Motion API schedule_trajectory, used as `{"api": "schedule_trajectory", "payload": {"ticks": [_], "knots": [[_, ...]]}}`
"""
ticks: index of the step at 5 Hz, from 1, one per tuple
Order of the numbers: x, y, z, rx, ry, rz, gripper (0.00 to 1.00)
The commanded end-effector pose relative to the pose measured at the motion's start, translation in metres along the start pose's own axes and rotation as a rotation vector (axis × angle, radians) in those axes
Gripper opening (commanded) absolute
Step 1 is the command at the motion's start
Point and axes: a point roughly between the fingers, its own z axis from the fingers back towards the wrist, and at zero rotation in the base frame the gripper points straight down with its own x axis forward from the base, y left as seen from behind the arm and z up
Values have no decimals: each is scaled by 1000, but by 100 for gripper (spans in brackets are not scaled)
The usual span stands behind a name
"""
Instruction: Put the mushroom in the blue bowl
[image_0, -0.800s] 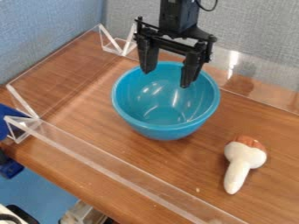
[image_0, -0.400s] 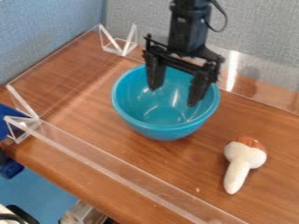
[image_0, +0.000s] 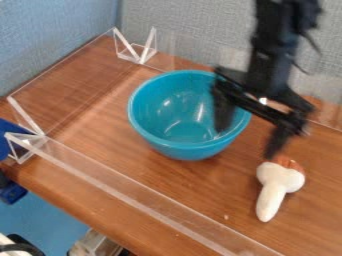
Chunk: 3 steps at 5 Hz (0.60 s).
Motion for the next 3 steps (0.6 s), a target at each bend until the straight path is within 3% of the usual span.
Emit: {"api": "schedule_trajectory", "payload": {"ticks": [1, 3], "knots": [[-1, -26, 6, -12, -84, -12, 100], [-6, -46, -28, -26, -67, -28, 100]]}}
